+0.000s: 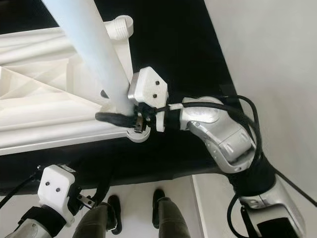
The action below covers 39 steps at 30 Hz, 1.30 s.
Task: Building children table
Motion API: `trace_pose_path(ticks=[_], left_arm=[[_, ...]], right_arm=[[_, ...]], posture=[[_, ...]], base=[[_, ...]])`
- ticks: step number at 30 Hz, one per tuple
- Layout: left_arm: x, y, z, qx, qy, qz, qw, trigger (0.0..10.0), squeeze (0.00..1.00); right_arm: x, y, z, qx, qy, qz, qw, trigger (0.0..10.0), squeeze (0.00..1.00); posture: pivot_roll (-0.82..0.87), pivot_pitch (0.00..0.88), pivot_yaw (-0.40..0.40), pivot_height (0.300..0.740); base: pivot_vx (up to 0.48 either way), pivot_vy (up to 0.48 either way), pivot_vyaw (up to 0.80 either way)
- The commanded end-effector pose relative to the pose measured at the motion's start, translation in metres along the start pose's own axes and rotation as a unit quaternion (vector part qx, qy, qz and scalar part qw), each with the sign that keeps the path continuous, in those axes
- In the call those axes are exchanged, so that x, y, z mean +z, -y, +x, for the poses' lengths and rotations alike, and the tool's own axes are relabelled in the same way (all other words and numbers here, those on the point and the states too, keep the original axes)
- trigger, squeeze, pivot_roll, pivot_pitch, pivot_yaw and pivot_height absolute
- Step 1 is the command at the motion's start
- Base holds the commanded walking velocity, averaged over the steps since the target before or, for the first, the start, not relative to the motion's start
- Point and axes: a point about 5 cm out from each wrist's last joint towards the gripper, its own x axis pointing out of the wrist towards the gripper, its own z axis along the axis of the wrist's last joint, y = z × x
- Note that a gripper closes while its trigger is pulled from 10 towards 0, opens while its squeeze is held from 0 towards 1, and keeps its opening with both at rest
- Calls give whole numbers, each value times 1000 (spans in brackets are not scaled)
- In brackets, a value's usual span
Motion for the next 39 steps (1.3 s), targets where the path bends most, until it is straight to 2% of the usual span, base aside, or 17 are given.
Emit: trace_pose_path(ticks=[1,5,8,17,21,28,33,36,37,38,39], left_arm=[[-6,-1,-2,4,-15,-10,1000,10000,0],[-7,-3,-2,5,-15,-10,1000,10000,0],[-7,-4,-2,6,-15,-8,1000,10000,0],[-9,-8,-1,13,-16,-6,1000,10000,0],[-8,-15,1,31,-13,-9,999,10000,0],[-4,-22,6,47,0,-2,999,10000,0],[14,-36,19,60,43,15,997,10000,0],[44,-47,32,49,99,28,994,10000,0],[44,-47,32,49,99,28,994,10000,0],[55,-49,36,39,118,30,992,10000,0],[73,-52,41,17,148,36,988,10000,0]], right_arm=[[-57,-8,-5,-51,-114,108,986,10000,0],[-58,-9,-4,-90,-98,127,983,10000,0],[-59,-17,-1,-129,-74,140,979,10000,0],[-62,-32,5,-173,-69,135,973,10000,0],[-62,-38,11,-183,-74,125,972,10000,0],[-67,-38,13,-229,-116,112,960,10000,0],[-70,-40,17,-251,-129,111,953,10000,0],[-67,-33,22,-266,-109,123,950,10000,0],[-67,-33,22,-266,-109,123,950,10000,0],[-62,-28,24,-266,-85,137,950,10000,0],[-48,-18,27,-258,-30,156,953,10000,0]], posture=[[3,417,13,740],[1,413,17,740],[2,408,21,740],[10,390,29,740],[12,377,31,740],[8,358,33,740],[8,337,37,740],[13,319,44,740],[13,319,44,740],[12,313,46,740],[11,299,52,740]], base=[[0,0,0],[0,0,0],[0,0,0],[0,0,0],[0,0,0],[0,0,0],[0,0,0],[0,0,0],[0,0,0],[0,0,0],[0,0,0]])
